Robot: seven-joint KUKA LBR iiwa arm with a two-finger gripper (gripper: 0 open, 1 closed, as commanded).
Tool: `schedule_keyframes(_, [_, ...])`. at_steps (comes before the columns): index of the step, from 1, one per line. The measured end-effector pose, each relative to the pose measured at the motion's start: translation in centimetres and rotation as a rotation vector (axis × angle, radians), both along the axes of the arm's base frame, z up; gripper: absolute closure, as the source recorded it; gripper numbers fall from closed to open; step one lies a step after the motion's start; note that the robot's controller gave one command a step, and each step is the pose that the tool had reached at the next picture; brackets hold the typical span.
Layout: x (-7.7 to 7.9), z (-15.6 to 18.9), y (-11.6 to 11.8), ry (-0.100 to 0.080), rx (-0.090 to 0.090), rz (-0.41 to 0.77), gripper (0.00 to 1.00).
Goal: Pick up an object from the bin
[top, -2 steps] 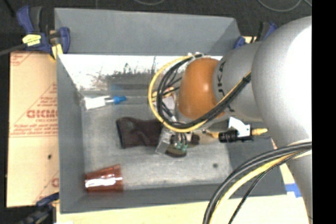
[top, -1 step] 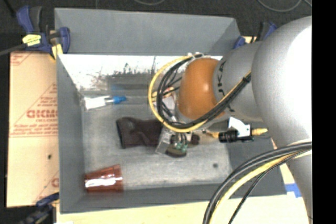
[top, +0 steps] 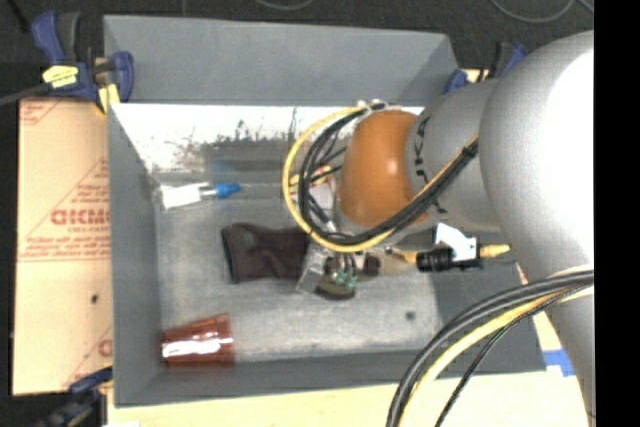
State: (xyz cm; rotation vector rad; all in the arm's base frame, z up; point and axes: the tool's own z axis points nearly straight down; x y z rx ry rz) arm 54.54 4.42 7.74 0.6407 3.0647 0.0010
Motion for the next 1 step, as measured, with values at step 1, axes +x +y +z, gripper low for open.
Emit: schedule_keyframes(1, [0.00,0.00,0.00,0.000,0.000,0.000,1.00])
